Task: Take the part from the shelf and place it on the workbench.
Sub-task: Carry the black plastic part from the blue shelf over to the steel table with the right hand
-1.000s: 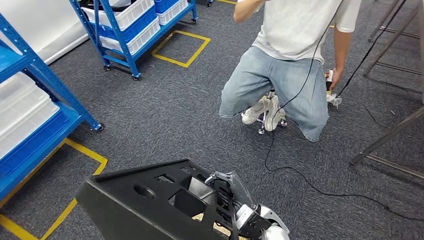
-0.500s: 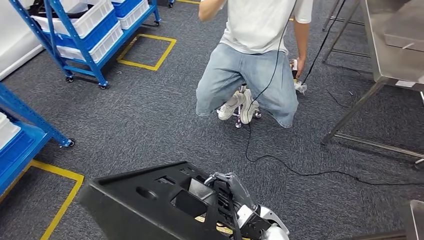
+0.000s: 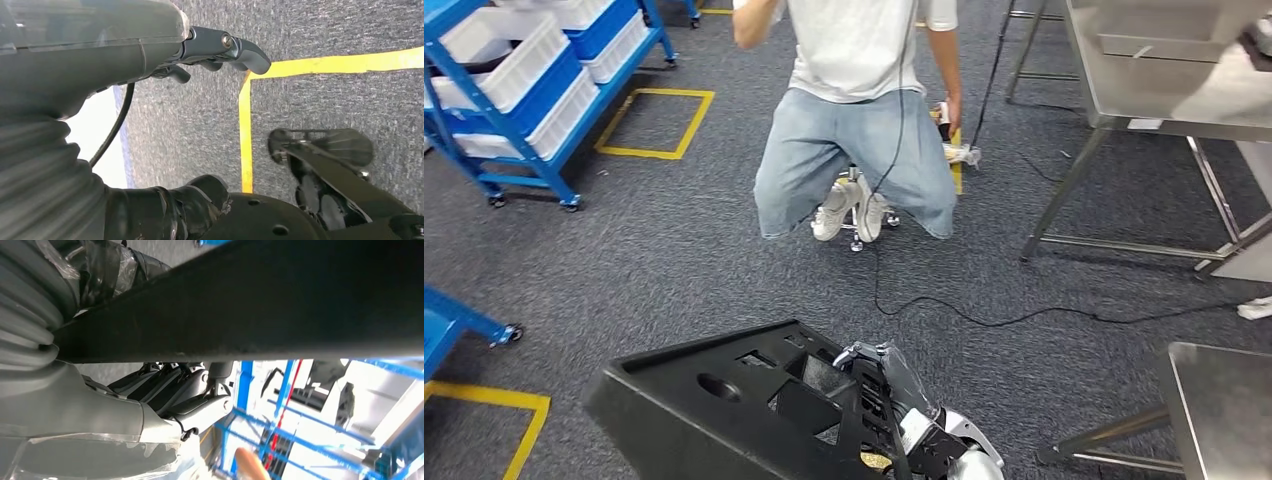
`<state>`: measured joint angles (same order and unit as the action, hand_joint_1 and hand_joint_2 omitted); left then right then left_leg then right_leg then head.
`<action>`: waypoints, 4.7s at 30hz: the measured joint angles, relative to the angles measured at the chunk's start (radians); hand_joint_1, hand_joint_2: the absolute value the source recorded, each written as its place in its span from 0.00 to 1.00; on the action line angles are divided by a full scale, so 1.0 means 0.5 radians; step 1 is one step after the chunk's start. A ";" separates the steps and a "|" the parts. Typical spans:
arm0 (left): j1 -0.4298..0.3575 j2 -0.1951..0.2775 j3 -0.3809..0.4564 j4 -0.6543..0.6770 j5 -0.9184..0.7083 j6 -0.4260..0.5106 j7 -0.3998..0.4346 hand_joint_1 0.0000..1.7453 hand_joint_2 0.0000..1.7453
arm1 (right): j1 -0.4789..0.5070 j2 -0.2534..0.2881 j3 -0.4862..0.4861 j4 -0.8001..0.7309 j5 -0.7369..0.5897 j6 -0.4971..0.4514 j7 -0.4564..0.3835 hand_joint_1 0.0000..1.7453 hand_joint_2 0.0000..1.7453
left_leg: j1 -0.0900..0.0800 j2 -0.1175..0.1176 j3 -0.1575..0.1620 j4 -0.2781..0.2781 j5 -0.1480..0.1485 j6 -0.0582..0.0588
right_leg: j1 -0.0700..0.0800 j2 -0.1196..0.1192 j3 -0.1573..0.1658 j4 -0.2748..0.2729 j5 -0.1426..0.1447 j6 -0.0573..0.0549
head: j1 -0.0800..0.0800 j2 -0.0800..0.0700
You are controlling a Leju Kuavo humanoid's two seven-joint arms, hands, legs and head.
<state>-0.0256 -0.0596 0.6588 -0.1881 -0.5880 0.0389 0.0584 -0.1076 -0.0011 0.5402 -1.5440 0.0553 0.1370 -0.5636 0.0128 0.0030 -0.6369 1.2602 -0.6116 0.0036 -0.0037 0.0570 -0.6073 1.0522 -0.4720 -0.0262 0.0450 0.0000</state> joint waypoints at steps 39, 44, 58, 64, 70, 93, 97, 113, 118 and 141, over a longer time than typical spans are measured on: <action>-0.023 0.025 0.039 -0.001 -0.025 -0.032 0.000 0.00 1.00 | -0.078 0.038 0.000 0.003 0.003 -0.032 0.044 1.00 1.00 | 0.005 -0.071 0.192 -0.509 0.252 0.065 | -0.001 0.067 -0.034 0.015 0.003 0.074 | 0.010 0.000; -0.008 0.028 0.041 -0.001 -0.027 -0.032 0.000 0.00 1.00 | -0.088 0.038 0.000 0.019 0.003 -0.035 0.045 1.00 1.00 | -0.002 0.064 0.183 -0.524 0.263 0.088 | -0.014 -0.092 -0.241 0.498 -0.232 0.109 | 0.019 0.000; -0.019 0.027 0.041 0.000 -0.039 -0.030 0.007 0.00 1.00 | -0.085 0.042 0.000 0.024 0.002 -0.037 0.046 1.00 1.00 | 0.002 0.019 0.002 -0.032 -0.032 -0.015 | -0.006 -0.098 0.055 -0.082 0.026 0.005 | 0.016 0.000; -0.009 0.030 0.041 0.000 -0.043 -0.031 0.008 0.00 1.00 | -0.082 0.045 0.000 0.025 0.002 -0.037 0.047 1.00 1.00 | 0.017 -0.111 0.128 -0.374 0.224 -0.010 | -0.006 0.054 0.040 -0.037 0.014 0.029 | 0.016 0.000; -0.016 0.030 0.041 -0.001 -0.056 -0.034 0.009 0.00 1.00 | -0.080 0.046 0.000 0.024 0.004 -0.038 0.052 1.00 1.00 | 0.019 -0.068 0.155 -0.471 0.260 0.062 | -0.010 0.058 -0.029 0.037 -0.022 0.097 | 0.022 0.000; 0.000 0.031 0.044 -0.001 -0.068 -0.046 0.010 0.00 1.00 | -0.068 0.048 0.000 0.019 0.007 -0.043 0.066 1.00 1.00 | 0.022 -0.031 0.045 -0.189 0.159 -0.027 | -0.011 0.012 0.065 -0.067 0.016 0.014 | 0.023 0.000; -0.001 0.031 0.046 -0.001 -0.069 -0.044 0.010 0.00 1.00 | -0.068 0.049 0.000 0.019 0.007 -0.043 0.067 1.00 1.00 | 0.029 -0.162 0.144 -0.433 0.232 -0.010 | -0.014 0.097 0.017 -0.022 0.011 0.066 | 0.025 0.000; -0.008 0.023 0.046 -0.001 -0.070 -0.048 0.012 0.00 1.00 | -0.068 0.045 0.000 0.018 0.007 -0.044 0.067 1.00 1.00 | -0.003 0.196 0.191 -0.464 0.218 0.030 | 0.035 -0.233 0.021 -0.039 0.016 0.050 | 0.032 0.000; -0.013 0.027 0.049 -0.001 -0.072 -0.048 0.015 0.00 1.00 | -0.074 0.048 0.000 0.019 0.006 -0.044 0.067 1.00 1.00 | 0.009 0.041 0.082 -0.202 0.045 -0.010 | 0.001 -0.134 0.037 -0.079 0.042 0.015 | 0.028 0.000; -0.006 0.026 0.079 -0.002 -0.093 -0.048 0.016 0.00 1.00 | -0.068 0.048 0.000 0.018 0.004 -0.044 0.074 1.00 1.00 | -0.007 0.151 0.143 -0.417 0.222 0.062 | 0.030 -0.221 -0.033 0.080 -0.002 0.045 | 0.037 0.000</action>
<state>-0.0286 -0.0468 0.6983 -0.1888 -0.6345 0.0150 0.0663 -0.1418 0.0227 0.5402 -1.5350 0.0571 0.1148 -0.5268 0.0091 0.0784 -0.5653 1.0516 -0.5004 0.0349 0.0111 -0.0534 -0.6240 1.0922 -0.4733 -0.0040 0.0636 0.0000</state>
